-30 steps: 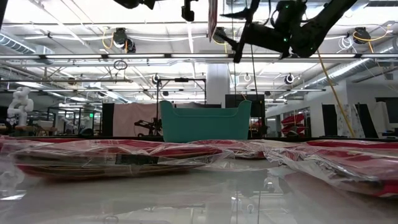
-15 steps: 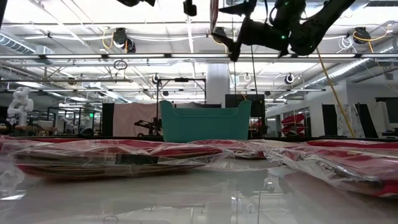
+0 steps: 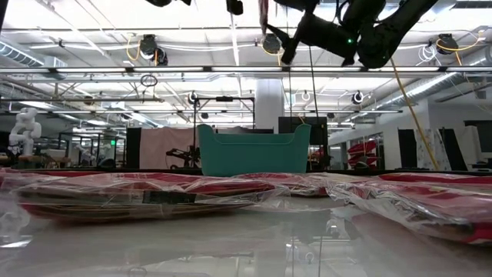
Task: Sort popcorn bags into baskets
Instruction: Put the popcorn bag into the green bin
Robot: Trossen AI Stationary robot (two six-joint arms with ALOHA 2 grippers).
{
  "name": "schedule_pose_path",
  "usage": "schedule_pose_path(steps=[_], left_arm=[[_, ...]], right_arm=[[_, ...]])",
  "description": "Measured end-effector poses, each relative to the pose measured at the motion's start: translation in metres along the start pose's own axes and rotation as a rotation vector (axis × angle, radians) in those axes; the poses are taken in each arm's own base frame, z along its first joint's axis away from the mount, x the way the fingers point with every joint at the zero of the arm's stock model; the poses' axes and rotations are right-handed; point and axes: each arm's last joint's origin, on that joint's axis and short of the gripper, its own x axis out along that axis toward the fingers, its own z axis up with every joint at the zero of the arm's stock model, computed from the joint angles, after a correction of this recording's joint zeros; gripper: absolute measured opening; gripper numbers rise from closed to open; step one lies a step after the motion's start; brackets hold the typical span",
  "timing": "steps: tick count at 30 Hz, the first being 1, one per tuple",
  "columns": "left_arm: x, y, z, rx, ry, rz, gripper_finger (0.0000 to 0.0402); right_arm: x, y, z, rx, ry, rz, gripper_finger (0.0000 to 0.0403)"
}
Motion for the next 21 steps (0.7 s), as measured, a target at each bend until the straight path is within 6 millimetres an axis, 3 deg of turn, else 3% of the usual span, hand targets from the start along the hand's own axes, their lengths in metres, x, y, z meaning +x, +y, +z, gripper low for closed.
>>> schedule_pose_path(steps=[8,11,21], left_arm=[[-0.002,0.0,0.01,-0.013,-0.032,-0.014,0.0001],[-0.002,0.003,0.01,-0.036,-0.036,-0.006,0.0001],[-0.001,-0.007,0.0,-0.066,-0.025,-0.021,0.0001]], right_arm=[[0.0,0.005,0.001,-0.054,-0.012,0.047,0.02],[0.0,-0.001,0.002,-0.007,-0.028,-0.025,0.0195],[0.001,-0.018,-0.001,0.006,-0.075,-0.032,0.0286]])
